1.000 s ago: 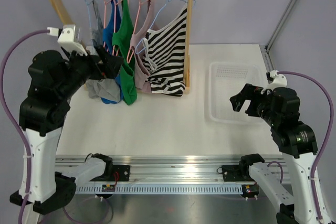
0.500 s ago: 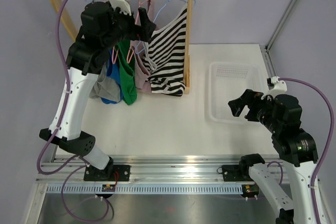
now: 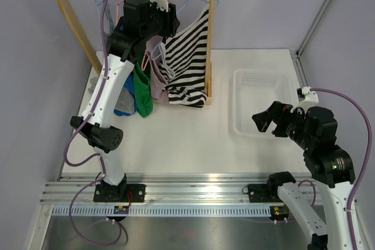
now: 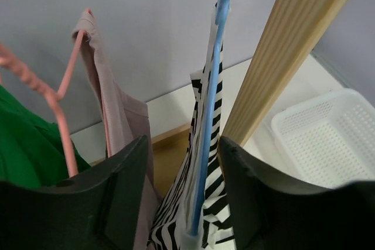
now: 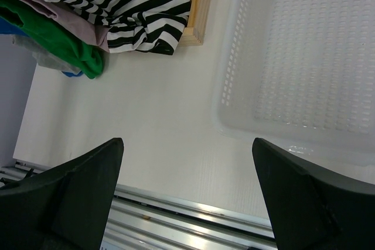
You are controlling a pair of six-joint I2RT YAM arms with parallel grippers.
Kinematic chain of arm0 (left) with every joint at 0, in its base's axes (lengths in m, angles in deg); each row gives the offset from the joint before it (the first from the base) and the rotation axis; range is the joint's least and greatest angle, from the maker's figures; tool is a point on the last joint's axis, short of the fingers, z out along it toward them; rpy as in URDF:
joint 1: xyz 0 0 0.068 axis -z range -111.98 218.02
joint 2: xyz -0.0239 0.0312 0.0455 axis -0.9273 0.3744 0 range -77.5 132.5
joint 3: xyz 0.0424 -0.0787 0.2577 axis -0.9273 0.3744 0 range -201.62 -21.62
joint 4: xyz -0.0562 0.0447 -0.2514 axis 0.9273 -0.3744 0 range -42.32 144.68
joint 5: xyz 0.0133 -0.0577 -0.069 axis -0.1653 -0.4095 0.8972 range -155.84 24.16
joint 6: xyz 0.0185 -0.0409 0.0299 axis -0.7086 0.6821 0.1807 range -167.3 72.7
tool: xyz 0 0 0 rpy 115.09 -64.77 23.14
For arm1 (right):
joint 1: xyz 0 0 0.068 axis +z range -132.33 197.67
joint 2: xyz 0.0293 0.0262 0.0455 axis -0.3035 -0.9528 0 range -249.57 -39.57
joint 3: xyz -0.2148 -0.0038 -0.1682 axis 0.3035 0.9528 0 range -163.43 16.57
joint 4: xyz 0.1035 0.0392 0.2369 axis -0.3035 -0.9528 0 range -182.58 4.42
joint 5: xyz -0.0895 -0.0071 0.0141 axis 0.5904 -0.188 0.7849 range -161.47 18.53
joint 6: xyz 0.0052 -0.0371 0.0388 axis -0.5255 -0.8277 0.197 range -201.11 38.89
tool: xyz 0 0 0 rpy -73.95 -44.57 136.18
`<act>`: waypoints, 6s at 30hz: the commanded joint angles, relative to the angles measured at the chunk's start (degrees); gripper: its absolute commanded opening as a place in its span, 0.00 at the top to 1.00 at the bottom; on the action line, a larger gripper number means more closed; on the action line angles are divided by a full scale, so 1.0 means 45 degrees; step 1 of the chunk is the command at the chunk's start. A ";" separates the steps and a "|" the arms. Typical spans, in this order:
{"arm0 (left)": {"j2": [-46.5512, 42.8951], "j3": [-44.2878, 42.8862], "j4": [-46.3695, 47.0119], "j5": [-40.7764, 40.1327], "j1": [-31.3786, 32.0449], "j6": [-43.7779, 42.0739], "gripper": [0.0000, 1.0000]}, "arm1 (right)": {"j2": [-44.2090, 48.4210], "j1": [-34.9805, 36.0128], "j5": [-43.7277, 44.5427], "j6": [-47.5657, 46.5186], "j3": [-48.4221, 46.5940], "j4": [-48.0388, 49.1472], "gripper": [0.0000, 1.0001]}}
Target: Remove the tank top from the hanger
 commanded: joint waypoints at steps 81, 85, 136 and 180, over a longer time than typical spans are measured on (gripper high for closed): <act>-1.7275 1.9531 0.1397 0.2679 0.1364 0.6768 1.00 | -1.0057 0.6817 0.1857 0.0534 0.0329 1.0918 0.72; -1.7177 1.9433 0.1357 0.2620 0.1364 0.6631 1.00 | -1.0116 0.6817 0.1116 0.0827 0.0426 1.1306 0.65; -1.6592 1.7889 0.7366 0.4299 0.1364 0.7352 1.00 | -0.8088 0.6152 0.0700 0.0612 -0.0454 0.7557 1.00; -1.4933 1.8128 0.8744 -0.3141 0.2732 0.3799 1.00 | -0.5760 0.6172 -0.2504 0.1199 0.1794 0.6662 0.01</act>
